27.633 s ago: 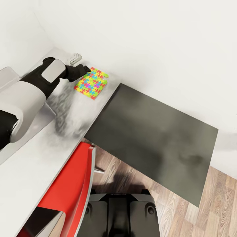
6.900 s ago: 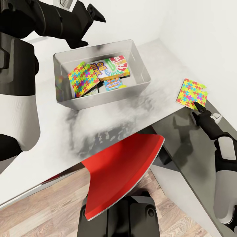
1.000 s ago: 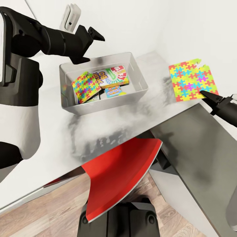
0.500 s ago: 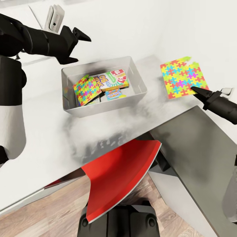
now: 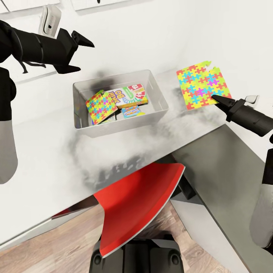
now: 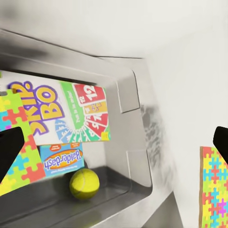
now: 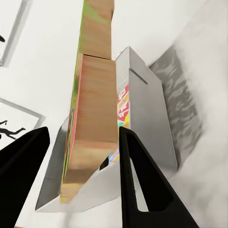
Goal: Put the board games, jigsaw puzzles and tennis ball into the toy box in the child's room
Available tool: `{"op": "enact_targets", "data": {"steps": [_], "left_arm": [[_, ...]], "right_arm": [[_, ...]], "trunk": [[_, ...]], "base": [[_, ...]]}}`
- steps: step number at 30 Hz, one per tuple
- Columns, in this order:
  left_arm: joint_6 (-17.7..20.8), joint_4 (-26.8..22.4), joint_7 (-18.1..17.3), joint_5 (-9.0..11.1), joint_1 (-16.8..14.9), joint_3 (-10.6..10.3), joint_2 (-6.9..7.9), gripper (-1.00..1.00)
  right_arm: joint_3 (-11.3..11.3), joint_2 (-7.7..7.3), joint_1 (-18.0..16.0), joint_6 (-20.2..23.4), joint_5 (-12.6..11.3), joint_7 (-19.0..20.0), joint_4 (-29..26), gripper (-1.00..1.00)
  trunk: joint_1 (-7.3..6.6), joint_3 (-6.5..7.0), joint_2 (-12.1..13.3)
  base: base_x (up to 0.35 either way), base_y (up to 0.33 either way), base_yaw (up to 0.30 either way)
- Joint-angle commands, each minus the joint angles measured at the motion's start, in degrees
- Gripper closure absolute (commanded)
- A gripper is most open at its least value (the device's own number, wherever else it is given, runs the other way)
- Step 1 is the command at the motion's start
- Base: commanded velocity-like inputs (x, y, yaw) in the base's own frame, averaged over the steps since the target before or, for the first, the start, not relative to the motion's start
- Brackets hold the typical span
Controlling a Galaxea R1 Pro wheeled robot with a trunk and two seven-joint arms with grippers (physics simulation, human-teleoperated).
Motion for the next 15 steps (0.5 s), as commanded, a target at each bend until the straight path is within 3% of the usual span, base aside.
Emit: {"op": "enact_targets", "data": {"steps": [1, 15], "left_arm": [[0.1, 0.0, 0.5, 0.5, -0.1, -0.1, 0.16, -1.00], [0.2, 0.4, 0.5, 0.4, 0.3, -0.6, 0.60, -1.00]], "right_arm": [[0.0, 0.09, -0.1, 0.2, 0.6, 0.3, 0.1, 1.00], [0.1, 0.19, -0.5, 0.2, 0.5, -0.5, 1.8, 1.00]], "trunk": [[0.04, 0.02, -0.1], [0.04, 1.33, -0.1]], "base": [[0.000, 0.000, 0.000], [0.000, 0.000, -0.001]]}}
